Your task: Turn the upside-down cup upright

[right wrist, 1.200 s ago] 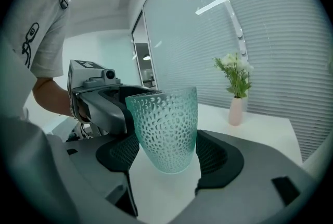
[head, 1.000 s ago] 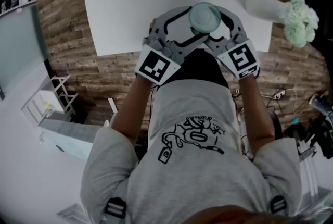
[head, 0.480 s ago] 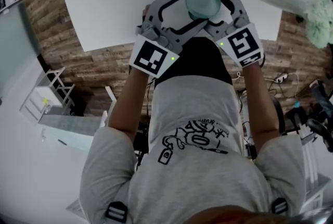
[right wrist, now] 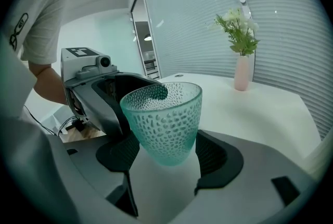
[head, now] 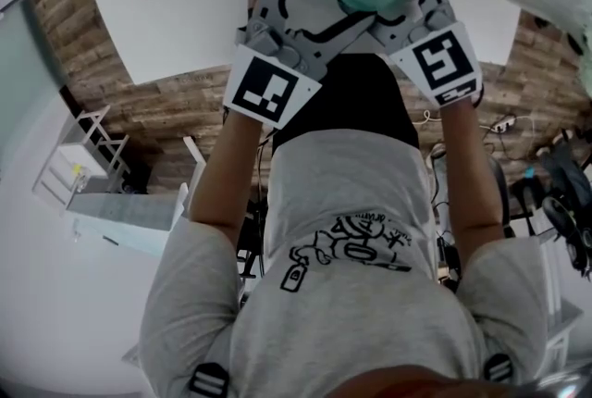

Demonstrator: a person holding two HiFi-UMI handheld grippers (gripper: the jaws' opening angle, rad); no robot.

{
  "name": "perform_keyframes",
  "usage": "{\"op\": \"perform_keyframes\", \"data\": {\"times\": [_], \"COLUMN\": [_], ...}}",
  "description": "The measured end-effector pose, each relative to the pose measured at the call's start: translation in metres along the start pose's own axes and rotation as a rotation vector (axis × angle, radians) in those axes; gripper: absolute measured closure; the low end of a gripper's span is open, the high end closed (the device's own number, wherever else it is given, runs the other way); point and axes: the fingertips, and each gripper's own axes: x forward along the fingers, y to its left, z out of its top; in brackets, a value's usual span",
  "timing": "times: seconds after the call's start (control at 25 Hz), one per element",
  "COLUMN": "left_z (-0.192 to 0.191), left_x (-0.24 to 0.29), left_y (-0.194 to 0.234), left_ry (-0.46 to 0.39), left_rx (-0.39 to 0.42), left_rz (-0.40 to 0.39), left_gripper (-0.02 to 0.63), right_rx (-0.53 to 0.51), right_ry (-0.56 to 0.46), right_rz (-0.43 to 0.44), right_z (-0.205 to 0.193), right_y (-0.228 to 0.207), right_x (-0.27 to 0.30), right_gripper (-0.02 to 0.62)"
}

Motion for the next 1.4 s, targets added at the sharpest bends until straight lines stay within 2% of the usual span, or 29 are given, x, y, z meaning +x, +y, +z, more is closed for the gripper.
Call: {"op": "perform_keyframes", "data": {"times": [0.96,1.4], "left_z": [-0.009,-0.010], "left_x": [0.001,-0.009], "left_y": [-0.003,-0.005], "left_ry": [0.004,0.010], "left_rx": [0.045,0.012], "left_rz": [0.016,0.034], "left_gripper": [0.294,0.253], "right_rx": [-0.009,0.024], "right_ry": [-0.005,-0.011], "right_rz": [0.000,-0.022], "right_z": [-0.008,-0.010], "right_y": [0.002,0.001], "right_x": [0.008,-0.008], "right_gripper": [0.245,0.245]}}
